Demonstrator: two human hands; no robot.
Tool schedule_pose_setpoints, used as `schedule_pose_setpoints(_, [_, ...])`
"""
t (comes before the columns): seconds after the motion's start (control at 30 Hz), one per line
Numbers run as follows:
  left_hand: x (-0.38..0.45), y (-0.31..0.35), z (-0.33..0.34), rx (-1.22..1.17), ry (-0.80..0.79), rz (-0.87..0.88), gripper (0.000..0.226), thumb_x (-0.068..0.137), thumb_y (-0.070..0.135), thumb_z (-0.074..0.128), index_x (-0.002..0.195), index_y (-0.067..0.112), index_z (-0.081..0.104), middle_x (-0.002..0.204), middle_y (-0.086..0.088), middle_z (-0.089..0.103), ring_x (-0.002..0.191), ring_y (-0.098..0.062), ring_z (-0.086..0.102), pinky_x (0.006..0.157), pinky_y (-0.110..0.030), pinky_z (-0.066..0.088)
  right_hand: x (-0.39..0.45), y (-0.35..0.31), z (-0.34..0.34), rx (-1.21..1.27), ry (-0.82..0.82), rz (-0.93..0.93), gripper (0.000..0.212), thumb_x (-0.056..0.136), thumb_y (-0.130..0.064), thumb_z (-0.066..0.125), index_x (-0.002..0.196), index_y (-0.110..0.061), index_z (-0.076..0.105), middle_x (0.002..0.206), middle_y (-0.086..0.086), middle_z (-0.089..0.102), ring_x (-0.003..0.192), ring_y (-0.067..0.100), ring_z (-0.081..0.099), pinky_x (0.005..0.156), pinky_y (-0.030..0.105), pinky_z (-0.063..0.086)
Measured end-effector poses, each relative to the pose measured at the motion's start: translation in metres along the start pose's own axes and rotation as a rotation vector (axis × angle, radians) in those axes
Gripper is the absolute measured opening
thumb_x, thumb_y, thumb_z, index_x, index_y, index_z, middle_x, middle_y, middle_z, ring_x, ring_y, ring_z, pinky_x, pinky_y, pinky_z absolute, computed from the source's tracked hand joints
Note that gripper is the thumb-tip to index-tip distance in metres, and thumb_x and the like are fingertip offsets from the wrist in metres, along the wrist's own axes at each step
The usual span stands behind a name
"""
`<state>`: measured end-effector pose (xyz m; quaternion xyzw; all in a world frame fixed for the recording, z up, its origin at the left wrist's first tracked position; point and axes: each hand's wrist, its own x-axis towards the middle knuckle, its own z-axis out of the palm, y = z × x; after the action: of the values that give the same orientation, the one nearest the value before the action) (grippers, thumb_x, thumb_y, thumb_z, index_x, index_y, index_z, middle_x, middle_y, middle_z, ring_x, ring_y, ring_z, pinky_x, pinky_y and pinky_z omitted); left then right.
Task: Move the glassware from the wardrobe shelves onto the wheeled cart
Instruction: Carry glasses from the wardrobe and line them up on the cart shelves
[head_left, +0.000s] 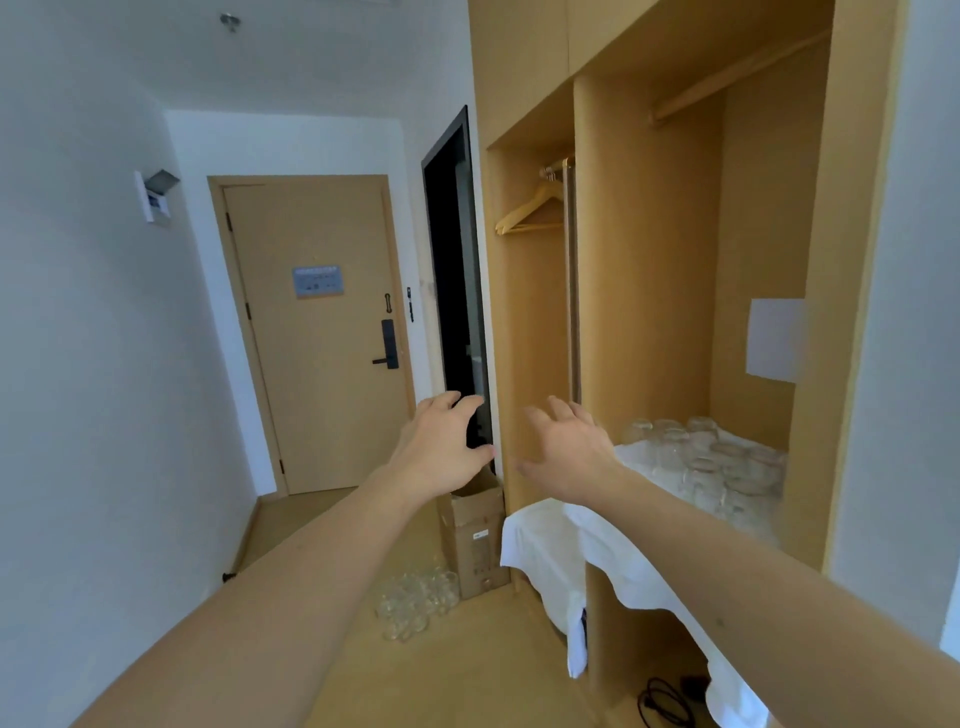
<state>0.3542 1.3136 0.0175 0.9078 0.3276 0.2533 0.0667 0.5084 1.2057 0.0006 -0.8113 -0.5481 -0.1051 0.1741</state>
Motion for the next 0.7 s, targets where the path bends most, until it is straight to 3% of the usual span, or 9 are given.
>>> schedule_pose_setpoints(0.2, [0.063, -0.042, -0.011, -0.126, -0.002, 0.074, 0.073, 0.092, 0.042, 0.069, 0.155, 0.023, 0.036, 0.159, -0.005, 0.035, 0.148, -0.026, 0.028, 0.118, -0.051, 0.032, 0.045, -0.017, 0.008, -0.041, -0.002, 0.137, 0.073, 0.093, -0.055, 0.058, 0.154, -0.024, 0.032, 0.165, 0.012, 0.022, 0.149, 0.040, 0.022, 0.119, 0.053, 0.027])
schedule_pose_setpoints(0.33, [0.094, -0.057, -0.009, -0.147, -0.033, 0.139, 0.073, 0.092, 0.045, 0.068, 0.155, 0.025, 0.036, 0.159, -0.002, 0.035, 0.148, -0.025, 0.029, 0.117, -0.051, 0.034, 0.066, -0.022, 0.010, -0.064, 0.030, 0.205, 0.073, 0.094, -0.055, 0.058, 0.154, -0.025, 0.031, 0.162, 0.012, 0.029, 0.147, 0.039, 0.026, 0.118, 0.053, 0.031])
schedule_pose_setpoints(0.6, [0.141, -0.076, 0.024, -0.175, -0.078, 0.256, 0.071, 0.091, 0.048, 0.069, 0.153, 0.029, 0.038, 0.159, 0.001, 0.035, 0.146, -0.023, 0.032, 0.116, -0.043, 0.036, 0.090, -0.023, 0.035, -0.083, 0.027, 0.324, 0.071, 0.095, -0.054, 0.058, 0.153, -0.022, 0.034, 0.152, 0.012, 0.039, 0.142, 0.038, 0.031, 0.115, 0.049, 0.033])
schedule_pose_setpoints(0.7, [0.160, -0.073, 0.047, -0.220, -0.131, 0.282, 0.071, 0.091, 0.048, 0.069, 0.152, 0.030, 0.038, 0.159, 0.002, 0.035, 0.145, -0.023, 0.035, 0.114, -0.047, 0.039, 0.096, -0.006, 0.047, -0.090, 0.004, 0.380, 0.069, 0.095, -0.053, 0.058, 0.152, -0.022, 0.035, 0.153, 0.012, 0.037, 0.142, 0.038, 0.030, 0.114, 0.047, 0.033])
